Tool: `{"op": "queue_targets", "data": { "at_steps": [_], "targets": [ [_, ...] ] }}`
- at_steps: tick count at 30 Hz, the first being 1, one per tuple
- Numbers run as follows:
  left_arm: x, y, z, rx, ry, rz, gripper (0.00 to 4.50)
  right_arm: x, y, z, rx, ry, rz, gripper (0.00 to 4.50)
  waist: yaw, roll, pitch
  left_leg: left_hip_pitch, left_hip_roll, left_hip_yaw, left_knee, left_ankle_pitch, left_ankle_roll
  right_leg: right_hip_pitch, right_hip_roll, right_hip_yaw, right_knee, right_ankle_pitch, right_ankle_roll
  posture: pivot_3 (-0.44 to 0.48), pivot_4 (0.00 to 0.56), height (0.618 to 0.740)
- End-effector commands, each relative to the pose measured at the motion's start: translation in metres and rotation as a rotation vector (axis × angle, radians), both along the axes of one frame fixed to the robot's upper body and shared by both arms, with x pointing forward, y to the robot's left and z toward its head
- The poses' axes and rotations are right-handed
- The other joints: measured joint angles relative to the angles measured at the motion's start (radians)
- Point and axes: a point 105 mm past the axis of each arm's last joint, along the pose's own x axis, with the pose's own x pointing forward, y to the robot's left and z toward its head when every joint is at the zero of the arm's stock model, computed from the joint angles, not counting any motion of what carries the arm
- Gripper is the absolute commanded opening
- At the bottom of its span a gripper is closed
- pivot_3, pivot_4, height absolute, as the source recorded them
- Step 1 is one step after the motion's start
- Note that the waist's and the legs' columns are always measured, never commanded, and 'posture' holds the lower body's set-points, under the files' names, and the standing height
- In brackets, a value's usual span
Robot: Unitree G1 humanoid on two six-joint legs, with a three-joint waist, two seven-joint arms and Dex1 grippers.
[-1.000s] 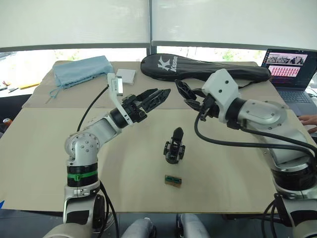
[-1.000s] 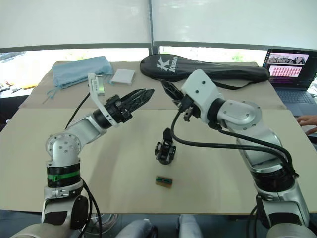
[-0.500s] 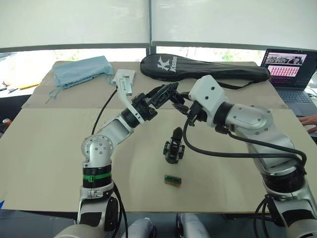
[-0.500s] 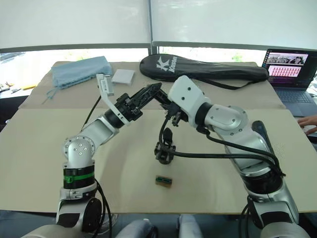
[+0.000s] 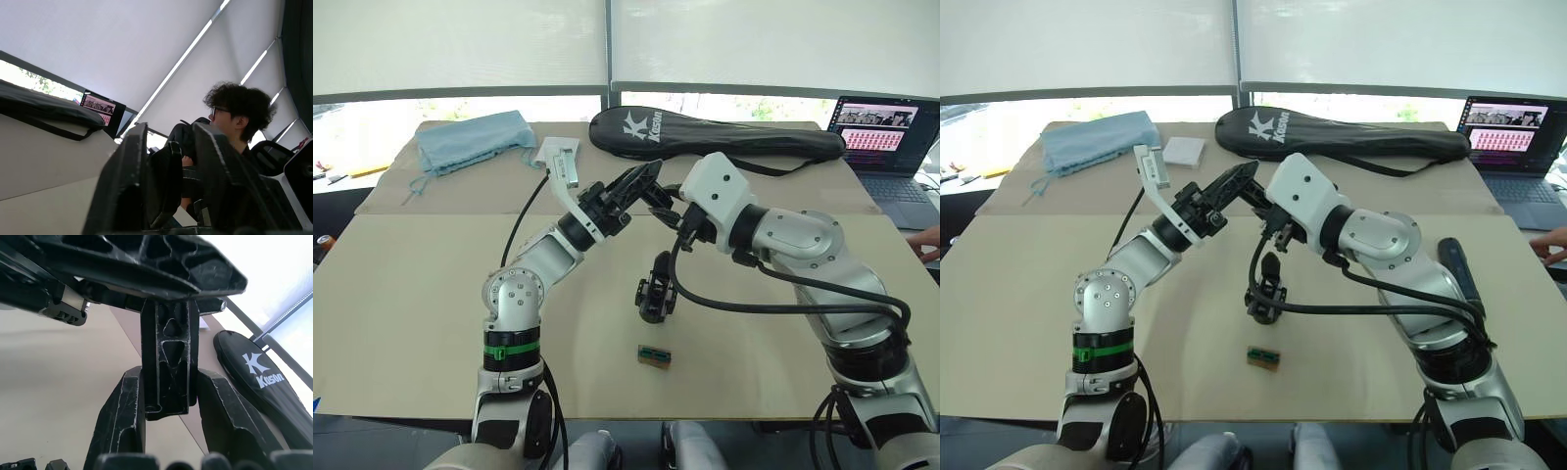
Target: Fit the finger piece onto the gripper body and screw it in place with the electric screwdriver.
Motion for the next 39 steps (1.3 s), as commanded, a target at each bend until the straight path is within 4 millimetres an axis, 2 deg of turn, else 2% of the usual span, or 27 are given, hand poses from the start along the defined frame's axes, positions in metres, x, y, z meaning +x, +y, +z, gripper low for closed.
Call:
{"op": "queue_targets", "data": {
  "at_steps": [1, 7, 9, 13, 15, 16, 20, 26, 30, 39],
  "targets": [
    [-0.006, -0.001, 0.020, -0.034, -0.085, 0.002, 0.00, -0.002, -0.005, 0.009, 0.012, -0.043, -0.017, 1.11, 0.000, 0.000, 0.000, 0.000, 0.000, 0.000, 0.000, 0.000, 0.000, 0.000, 0.000, 0.000, 0.000, 0.000, 0.000, 0.000, 0.150, 0.740],
    [-0.004, 0.007, 0.024, -0.066, -0.112, 0.007, 0.00, -0.005, -0.007, 0.012, 0.068, -0.010, -0.008, 1.11, 0.000, 0.000, 0.000, 0.000, 0.000, 0.000, 0.000, 0.000, 0.000, 0.000, 0.000, 0.000, 0.000, 0.000, 0.000, 0.000, 0.150, 0.740],
    [0.000, 0.017, 0.029, -0.083, -0.126, 0.007, 0.00, -0.010, -0.010, 0.018, 0.077, -0.016, 0.019, 2.20, 0.000, 0.000, 0.000, 0.000, 0.000, 0.000, 0.000, 0.000, 0.000, 0.000, 0.000, 0.000, 0.000, 0.000, 0.000, 0.000, 0.150, 0.740],
    [0.004, 0.036, 0.037, -0.054, -0.154, -0.048, 0.00, -0.022, -0.022, 0.034, 0.073, -0.011, 0.126, 3.50, -0.001, 0.000, 0.000, 0.000, 0.000, 0.000, 0.000, 0.000, 0.000, -0.001, 0.000, -0.001, 0.000, 0.000, 0.000, 0.000, 0.150, 0.740],
    [0.001, 0.043, 0.038, -0.006, -0.156, -0.117, 0.00, -0.032, -0.030, 0.041, 0.083, 0.044, 0.212, 4.25, -0.002, 0.000, 0.000, 0.000, 0.000, 0.000, -0.001, 0.000, 0.000, -0.001, 0.000, -0.001, 0.000, 0.000, 0.000, 0.000, 0.150, 0.740],
    [-0.002, 0.045, 0.035, 0.048, -0.155, -0.173, 0.00, -0.035, -0.035, 0.042, 0.080, 0.109, 0.240, 4.48, -0.003, 0.000, 0.000, 0.000, 0.000, 0.000, -0.001, 0.000, 0.000, -0.001, 0.000, -0.001, 0.000, 0.000, 0.000, 0.000, 0.150, 0.740],
    [-0.021, 0.044, 0.020, 0.240, -0.109, -0.411, 0.00, -0.048, -0.040, 0.041, 0.125, 0.395, 0.345, 4.48, -0.008, 0.000, 0.000, 0.000, 0.000, 0.000, -0.002, 0.000, 0.000, -0.001, 0.000, -0.002, 0.000, 0.000, 0.000, 0.000, 0.150, 0.740],
    [-0.044, 0.029, 0.010, 0.337, -0.097, -0.630, 0.00, -0.060, -0.032, 0.013, 0.099, 0.733, 0.341, 4.48, -0.002, 0.000, 0.000, 0.000, 0.000, 0.000, -0.002, 0.000, 0.000, -0.001, -0.001, 0.002, -0.001, 0.001, -0.001, 0.000, 0.150, 0.740],
    [-0.056, 0.018, 0.005, 0.373, -0.108, -0.718, 0.00, -0.062, -0.018, 0.003, 0.089, 0.801, 0.342, 4.48, -0.003, 0.000, 0.000, -0.001, 0.000, 0.000, -0.003, 0.000, 0.000, -0.002, -0.001, 0.003, -0.001, 0.001, -0.001, 0.000, 0.150, 0.740],
    [-0.061, 0.008, 0.004, 0.394, -0.133, -0.742, 0.00, -0.072, 0.007, -0.002, 0.122, 0.890, 0.422, 4.48, -0.003, 0.000, 0.000, -0.001, 0.000, 0.000, -0.003, 0.000, 0.000, -0.002, -0.001, 0.002, 0.000, 0.001, -0.002, 0.000, 0.150, 0.740]
  ]
}}
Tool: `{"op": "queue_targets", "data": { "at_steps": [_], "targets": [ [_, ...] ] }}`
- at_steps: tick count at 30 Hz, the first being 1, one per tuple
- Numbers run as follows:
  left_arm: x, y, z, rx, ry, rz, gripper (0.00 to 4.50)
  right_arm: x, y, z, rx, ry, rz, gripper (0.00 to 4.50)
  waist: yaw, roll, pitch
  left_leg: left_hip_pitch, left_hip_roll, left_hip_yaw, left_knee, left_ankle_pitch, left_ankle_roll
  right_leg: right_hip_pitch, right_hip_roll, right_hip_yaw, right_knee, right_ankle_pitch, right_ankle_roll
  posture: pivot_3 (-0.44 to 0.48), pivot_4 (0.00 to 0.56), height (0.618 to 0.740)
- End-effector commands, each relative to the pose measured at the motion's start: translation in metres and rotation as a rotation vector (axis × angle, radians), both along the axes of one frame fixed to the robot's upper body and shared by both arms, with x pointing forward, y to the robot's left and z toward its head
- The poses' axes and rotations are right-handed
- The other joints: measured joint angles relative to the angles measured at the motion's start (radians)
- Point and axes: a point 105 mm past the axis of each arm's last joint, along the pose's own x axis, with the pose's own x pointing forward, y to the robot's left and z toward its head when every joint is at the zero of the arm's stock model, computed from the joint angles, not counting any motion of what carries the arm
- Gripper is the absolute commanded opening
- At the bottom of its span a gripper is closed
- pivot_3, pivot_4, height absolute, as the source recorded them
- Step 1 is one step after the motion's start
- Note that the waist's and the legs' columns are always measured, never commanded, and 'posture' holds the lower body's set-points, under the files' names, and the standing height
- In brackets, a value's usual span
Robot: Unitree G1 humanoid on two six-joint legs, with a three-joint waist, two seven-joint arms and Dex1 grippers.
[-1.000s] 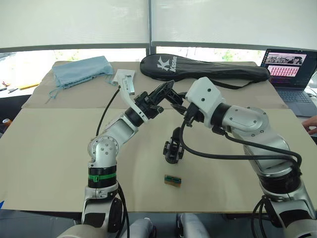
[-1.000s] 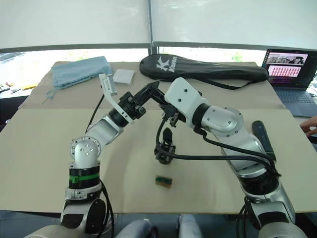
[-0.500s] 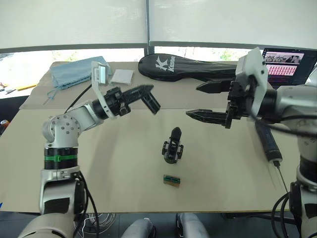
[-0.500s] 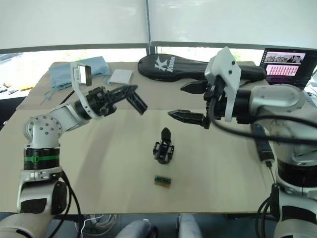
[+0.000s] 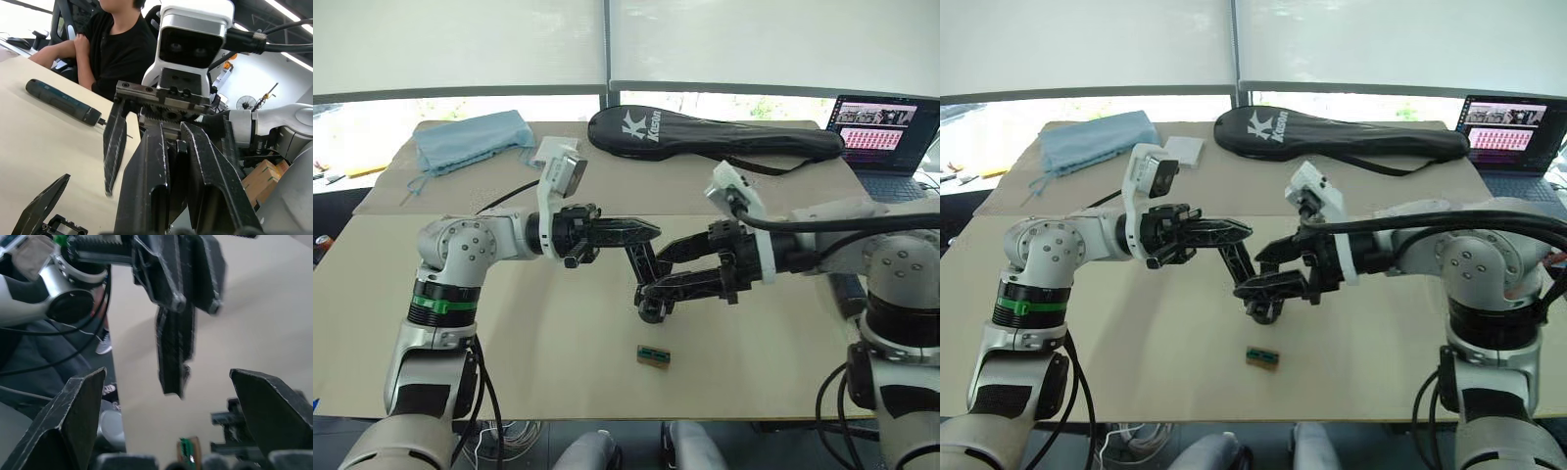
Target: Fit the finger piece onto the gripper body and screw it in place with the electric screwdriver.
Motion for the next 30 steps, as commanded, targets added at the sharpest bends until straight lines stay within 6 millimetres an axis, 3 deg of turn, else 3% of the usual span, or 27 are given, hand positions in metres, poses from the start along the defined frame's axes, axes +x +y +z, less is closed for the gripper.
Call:
{"op": "queue_targets", "data": {
  "at_steps": [1, 17, 20, 30],
  "targets": [
    [-0.006, -0.004, 0.008, 0.001, -0.056, -0.024, 0.00, -0.003, 0.002, 0.009, 0.019, -0.034, 0.004, 4.48, 0.000, 0.000, 0.000, 0.000, 0.000, 0.000, 0.000, 0.000, 0.000, 0.000, 0.000, 0.000, 0.000, 0.000, 0.000, 0.000, 0.150, 0.740],
    [-0.011, -0.008, -0.001, 0.028, -0.101, -0.033, 0.00, 0.008, 0.004, 0.009, 0.010, 0.004, -0.052, 4.48, -0.003, 0.000, 0.000, 0.000, 0.000, 0.000, 0.000, 0.000, 0.000, 0.000, 0.000, 0.000, 0.000, 0.000, 0.000, 0.000, 0.150, 0.740],
    [-0.010, -0.009, -0.003, 0.035, -0.102, -0.026, 0.00, 0.005, 0.004, 0.007, 0.001, 0.017, -0.035, 3.74, -0.003, 0.000, 0.000, 0.000, 0.000, 0.000, 0.000, 0.000, 0.000, 0.000, 0.000, 0.000, 0.000, 0.000, 0.000, 0.000, 0.150, 0.740],
    [-0.010, -0.009, 0.000, 0.023, -0.096, -0.022, 0.00, -0.003, 0.001, -0.005, 0.000, 0.069, -0.011, 0.40, -0.003, 0.000, 0.000, 0.000, 0.000, 0.000, 0.000, 0.000, 0.000, 0.000, 0.000, 0.000, 0.000, 0.000, 0.000, 0.000, 0.150, 0.740]
  ]
}}
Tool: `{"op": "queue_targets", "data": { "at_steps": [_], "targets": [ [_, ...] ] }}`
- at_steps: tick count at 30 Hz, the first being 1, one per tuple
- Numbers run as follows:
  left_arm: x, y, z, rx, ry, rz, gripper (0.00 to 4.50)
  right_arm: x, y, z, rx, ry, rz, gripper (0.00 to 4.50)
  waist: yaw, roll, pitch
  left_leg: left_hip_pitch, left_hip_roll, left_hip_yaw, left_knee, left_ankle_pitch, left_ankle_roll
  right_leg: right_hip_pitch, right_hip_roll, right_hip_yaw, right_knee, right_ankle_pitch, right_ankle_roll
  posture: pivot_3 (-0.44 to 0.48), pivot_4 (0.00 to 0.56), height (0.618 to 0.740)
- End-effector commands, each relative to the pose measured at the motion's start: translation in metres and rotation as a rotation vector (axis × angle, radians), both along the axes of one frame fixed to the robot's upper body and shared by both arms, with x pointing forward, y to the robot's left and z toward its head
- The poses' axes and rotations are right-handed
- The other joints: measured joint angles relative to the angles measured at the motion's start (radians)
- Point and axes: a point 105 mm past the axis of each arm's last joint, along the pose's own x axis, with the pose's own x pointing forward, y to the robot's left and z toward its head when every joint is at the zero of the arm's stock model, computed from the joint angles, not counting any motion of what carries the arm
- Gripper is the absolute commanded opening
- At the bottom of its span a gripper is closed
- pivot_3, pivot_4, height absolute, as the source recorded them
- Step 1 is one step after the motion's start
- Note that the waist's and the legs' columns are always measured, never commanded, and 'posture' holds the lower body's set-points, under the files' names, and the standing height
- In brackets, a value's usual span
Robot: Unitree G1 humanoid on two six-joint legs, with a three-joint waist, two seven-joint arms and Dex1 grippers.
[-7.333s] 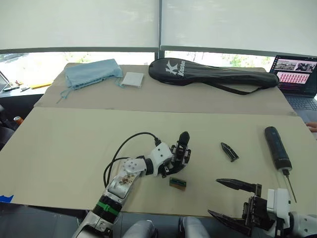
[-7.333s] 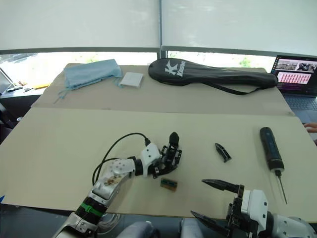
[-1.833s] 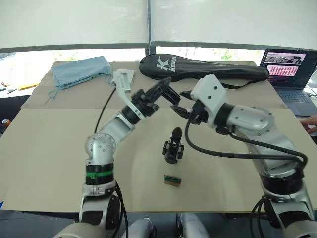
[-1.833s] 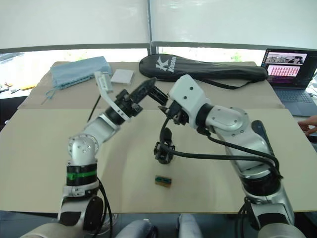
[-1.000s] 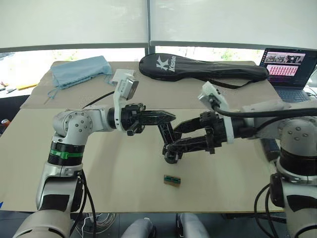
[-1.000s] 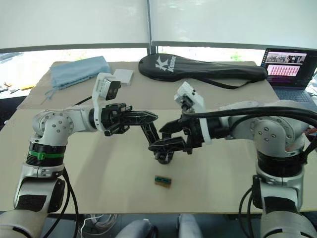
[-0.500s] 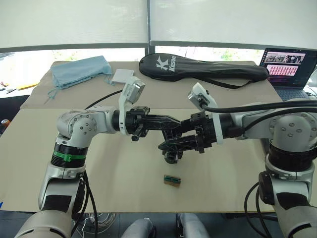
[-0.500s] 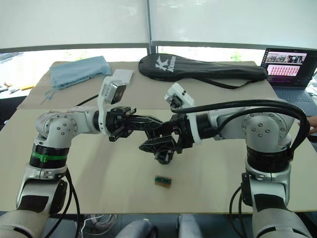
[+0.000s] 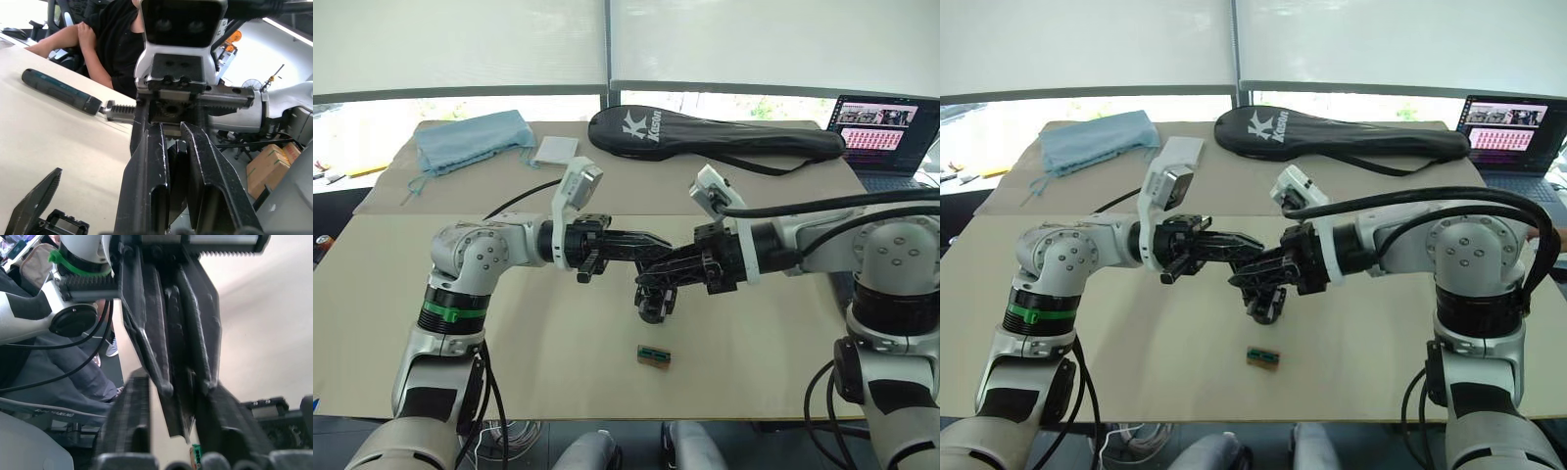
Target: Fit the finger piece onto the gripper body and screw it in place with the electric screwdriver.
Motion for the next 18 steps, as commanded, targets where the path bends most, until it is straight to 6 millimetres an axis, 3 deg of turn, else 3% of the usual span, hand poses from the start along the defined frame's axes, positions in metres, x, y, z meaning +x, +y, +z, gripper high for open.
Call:
{"op": "queue_targets", "data": {
  "at_steps": [1, 4, 10, 13, 14, 18],
  "targets": [
    [-0.004, 0.002, 0.011, -0.017, -0.039, -0.011, 0.00, -0.007, -0.001, -0.001, 0.001, -0.001, 0.020, 0.40, 0.000, 0.000, 0.000, 0.000, 0.000, 0.000, 0.000, 0.000, 0.000, 0.000, 0.000, 0.000, 0.000, 0.000, 0.000, 0.000, 0.150, 0.740],
    [-0.008, 0.003, 0.012, -0.018, -0.050, -0.031, 0.00, -0.008, -0.003, -0.004, -0.001, 0.008, 0.015, 0.40, 0.000, 0.000, 0.000, 0.000, 0.000, 0.000, 0.000, 0.000, 0.000, 0.000, 0.000, 0.000, 0.000, 0.000, 0.000, 0.000, 0.150, 0.740],
    [-0.007, 0.005, 0.022, -0.050, -0.062, 0.001, 2.83, -0.008, -0.011, -0.004, 0.007, -0.021, -0.013, 0.39, 0.001, 0.000, 0.000, 0.000, 0.000, 0.000, 0.000, 0.000, 0.000, 0.000, 0.000, 0.000, 0.000, 0.000, 0.000, 0.000, 0.150, 0.740],
    [-0.006, 0.015, 0.028, -0.057, -0.112, 0.032, 4.30, -0.015, -0.022, -0.001, 0.041, -0.073, -0.003, 0.39, 0.005, 0.000, 0.000, 0.000, 0.000, 0.000, 0.000, 0.000, 0.000, 0.000, 0.000, 0.000, -0.001, 0.000, 0.000, 0.000, 0.150, 0.740],
    [-0.003, 0.020, 0.028, -0.056, -0.137, 0.054, 4.50, -0.018, -0.025, -0.001, 0.052, -0.090, 0.000, 0.39, 0.005, 0.000, 0.000, 0.000, 0.000, 0.000, 0.000, 0.000, 0.000, 0.000, 0.000, -0.001, 0.000, 0.000, 0.000, 0.000, 0.150, 0.740],
    [0.016, 0.048, 0.022, -0.036, -0.309, 0.197, 4.50, -0.017, -0.033, 0.009, 0.176, -0.241, -0.009, 0.39, 0.003, 0.000, 0.000, 0.001, 0.000, 0.000, -0.001, 0.000, 0.000, 0.000, 0.000, 0.000, -0.001, 0.000, 0.000, 0.000, 0.150, 0.740]
  ]
}}
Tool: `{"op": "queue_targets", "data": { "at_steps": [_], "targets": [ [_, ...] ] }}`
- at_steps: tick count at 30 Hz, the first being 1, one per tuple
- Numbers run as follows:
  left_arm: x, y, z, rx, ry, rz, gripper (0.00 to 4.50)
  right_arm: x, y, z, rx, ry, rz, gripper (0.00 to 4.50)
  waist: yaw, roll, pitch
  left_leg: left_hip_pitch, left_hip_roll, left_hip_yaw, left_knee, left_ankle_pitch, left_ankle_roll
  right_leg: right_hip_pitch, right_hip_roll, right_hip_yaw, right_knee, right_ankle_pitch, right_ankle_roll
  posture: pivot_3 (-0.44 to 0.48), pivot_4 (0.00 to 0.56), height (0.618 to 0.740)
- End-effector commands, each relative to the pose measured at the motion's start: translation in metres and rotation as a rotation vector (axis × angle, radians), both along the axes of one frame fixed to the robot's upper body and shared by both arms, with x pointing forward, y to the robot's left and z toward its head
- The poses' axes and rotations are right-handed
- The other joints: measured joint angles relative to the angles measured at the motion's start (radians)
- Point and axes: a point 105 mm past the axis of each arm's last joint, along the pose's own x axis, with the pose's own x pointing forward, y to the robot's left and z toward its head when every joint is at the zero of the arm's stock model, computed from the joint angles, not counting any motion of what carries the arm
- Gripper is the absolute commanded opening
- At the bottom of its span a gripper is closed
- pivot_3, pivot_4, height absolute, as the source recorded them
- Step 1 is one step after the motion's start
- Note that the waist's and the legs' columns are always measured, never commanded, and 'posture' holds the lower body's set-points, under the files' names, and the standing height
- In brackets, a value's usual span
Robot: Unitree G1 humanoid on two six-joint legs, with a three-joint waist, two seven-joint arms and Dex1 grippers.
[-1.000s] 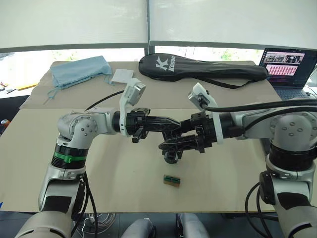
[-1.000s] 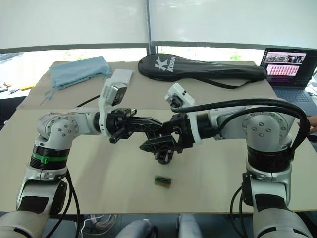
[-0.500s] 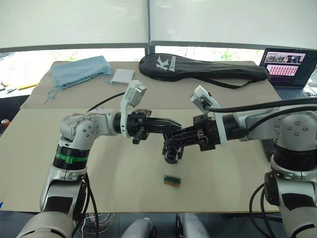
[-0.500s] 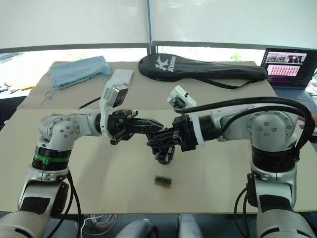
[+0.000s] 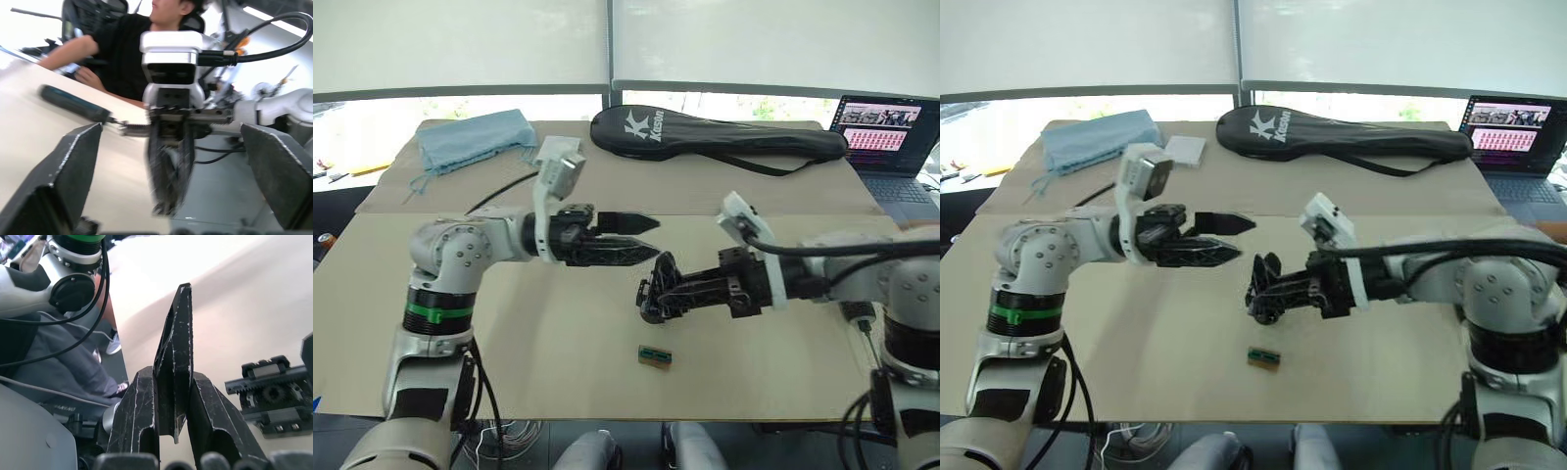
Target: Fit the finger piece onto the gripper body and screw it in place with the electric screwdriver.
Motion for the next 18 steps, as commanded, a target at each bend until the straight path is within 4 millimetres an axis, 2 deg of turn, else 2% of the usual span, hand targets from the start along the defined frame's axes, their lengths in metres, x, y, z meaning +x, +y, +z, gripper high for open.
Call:
{"op": "queue_targets", "data": {
  "at_steps": [1, 3, 5, 9, 12, 18],
  "targets": [
    [0.015, 0.028, -0.005, 0.027, -0.214, 0.125, 4.50, -0.001, -0.006, 0.027, 0.171, -0.252, 0.010, 0.39, -0.002, 0.000, 0.000, 0.000, 0.000, 0.001, -0.001, 0.000, 0.000, 0.000, 0.000, 0.000, 0.000, 0.000, 0.000, 0.000, 0.150, 0.740],
    [0.024, 0.042, -0.022, 0.109, -0.314, 0.169, 4.50, 0.001, -0.010, 0.027, 0.207, -0.334, -0.002, 0.39, -0.003, 0.000, 0.000, 0.001, 0.000, 0.001, -0.001, 0.001, -0.001, 0.000, 0.000, 0.000, 0.000, 0.000, 0.000, 0.000, 0.150, 0.740],
    [0.028, 0.057, -0.053, 0.251, -0.383, 0.174, 4.50, 0.001, -0.014, 0.025, 0.236, -0.410, -0.002, 0.39, -0.002, 0.000, 0.000, 0.001, 0.000, 0.002, -0.002, 0.001, -0.001, 0.000, 0.000, 0.000, -0.001, 0.000, 0.000, 0.000, 0.150, 0.740],
    [0.044, 0.076, -0.108, 0.345, -0.375, 0.267, 4.50, 0.004, -0.017, 0.018, 0.293, -0.584, 0.000, 0.39, 0.003, 0.000, 0.000, 0.001, 0.000, 0.002, -0.002, 0.001, -0.001, 0.000, 0.000, -0.001, -0.001, 0.000, -0.001, 0.000, 0.150, 0.740],
    [0.039, 0.069, -0.138, 0.393, -0.367, 0.200, 4.50, 0.005, -0.018, 0.011, 0.315, -0.634, -0.004, 0.39, 0.007, 0.000, 0.000, 0.001, 0.000, 0.002, -0.002, 0.001, -0.001, 0.000, 0.000, -0.002, -0.001, 0.000, 0.000, 0.000, 0.150, 0.740],
    [0.033, 0.037, -0.163, 0.378, -0.349, 0.101, 4.50, 0.004, -0.019, -0.005, 0.296, -0.660, 0.008, 0.39, 0.007, -0.001, 0.000, 0.000, 0.000, 0.002, 0.000, 0.001, 0.000, 0.000, -0.001, -0.002, -0.001, 0.001, 0.000, 0.000, 0.150, 0.740]
  ]
}}
